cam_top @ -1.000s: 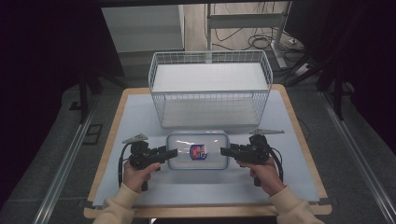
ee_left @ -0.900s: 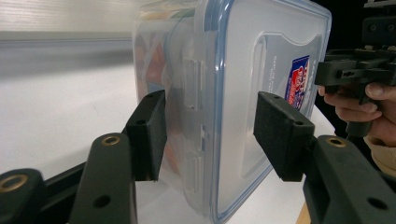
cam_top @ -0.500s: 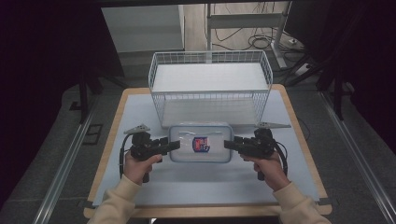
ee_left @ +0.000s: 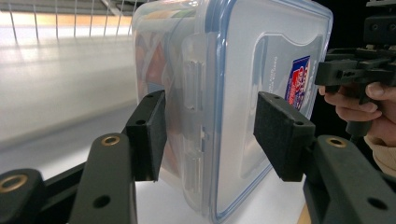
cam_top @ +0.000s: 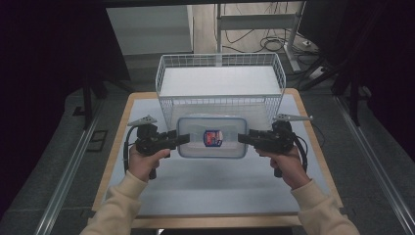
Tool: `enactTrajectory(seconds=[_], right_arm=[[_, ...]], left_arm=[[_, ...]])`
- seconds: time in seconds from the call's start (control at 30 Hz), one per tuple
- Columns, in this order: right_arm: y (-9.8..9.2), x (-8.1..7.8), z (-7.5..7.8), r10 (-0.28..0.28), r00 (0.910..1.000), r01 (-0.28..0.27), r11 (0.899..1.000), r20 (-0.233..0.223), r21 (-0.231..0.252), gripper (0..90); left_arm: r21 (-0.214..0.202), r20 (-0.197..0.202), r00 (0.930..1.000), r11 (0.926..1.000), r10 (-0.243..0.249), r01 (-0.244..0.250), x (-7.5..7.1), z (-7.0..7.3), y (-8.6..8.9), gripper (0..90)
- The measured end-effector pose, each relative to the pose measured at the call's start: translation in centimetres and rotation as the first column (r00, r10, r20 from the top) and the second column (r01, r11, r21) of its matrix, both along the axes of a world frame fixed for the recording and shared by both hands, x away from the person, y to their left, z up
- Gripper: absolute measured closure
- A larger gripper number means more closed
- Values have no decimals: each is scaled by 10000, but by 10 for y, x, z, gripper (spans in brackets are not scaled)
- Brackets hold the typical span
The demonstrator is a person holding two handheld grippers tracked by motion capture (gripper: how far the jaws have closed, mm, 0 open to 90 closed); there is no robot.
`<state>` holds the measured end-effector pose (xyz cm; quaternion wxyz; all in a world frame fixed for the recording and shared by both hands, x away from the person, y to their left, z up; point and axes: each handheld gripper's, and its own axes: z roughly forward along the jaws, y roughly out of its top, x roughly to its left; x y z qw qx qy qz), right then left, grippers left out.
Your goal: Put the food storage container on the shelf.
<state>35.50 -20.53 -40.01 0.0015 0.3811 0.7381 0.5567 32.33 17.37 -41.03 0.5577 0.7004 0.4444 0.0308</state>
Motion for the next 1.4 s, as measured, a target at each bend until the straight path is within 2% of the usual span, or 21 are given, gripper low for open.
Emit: enactTrajectory(seconds=[0.23,0.47,0.63,0.87,1.0,1.03,1.4], right_arm=[[-1,8,18,-44,9995,42,10000,303,48,505],[-4,18,35,-56,9988,51,9999,485,118,504],[-6,25,46,-109,9974,100,9999,707,126,501],[-9,34,56,-178,9975,168,9997,681,149,501],[-11,43,67,-222,9964,213,9997,824,123,501],[-11,47,74,-242,9957,239,9997,894,44,501],[-9,75,102,-193,9954,227,9991,939,-357,501]], left_arm=[[-119,249,9997,9999,55,-52,10,19,-2,454],[123,564,9984,9999,61,-68,20,40,-5,454],[77,832,9965,9999,86,-93,27,51,-7,455],[94,880,9961,9999,44,-52,40,63,-10,455],[-20,910,9959,10000,23,-22,50,72,-12,454],[-30,906,9959,10000,-3,6,53,74,-12,454],[-240,872,9962,9997,-45,66,85,91,-10,455]])
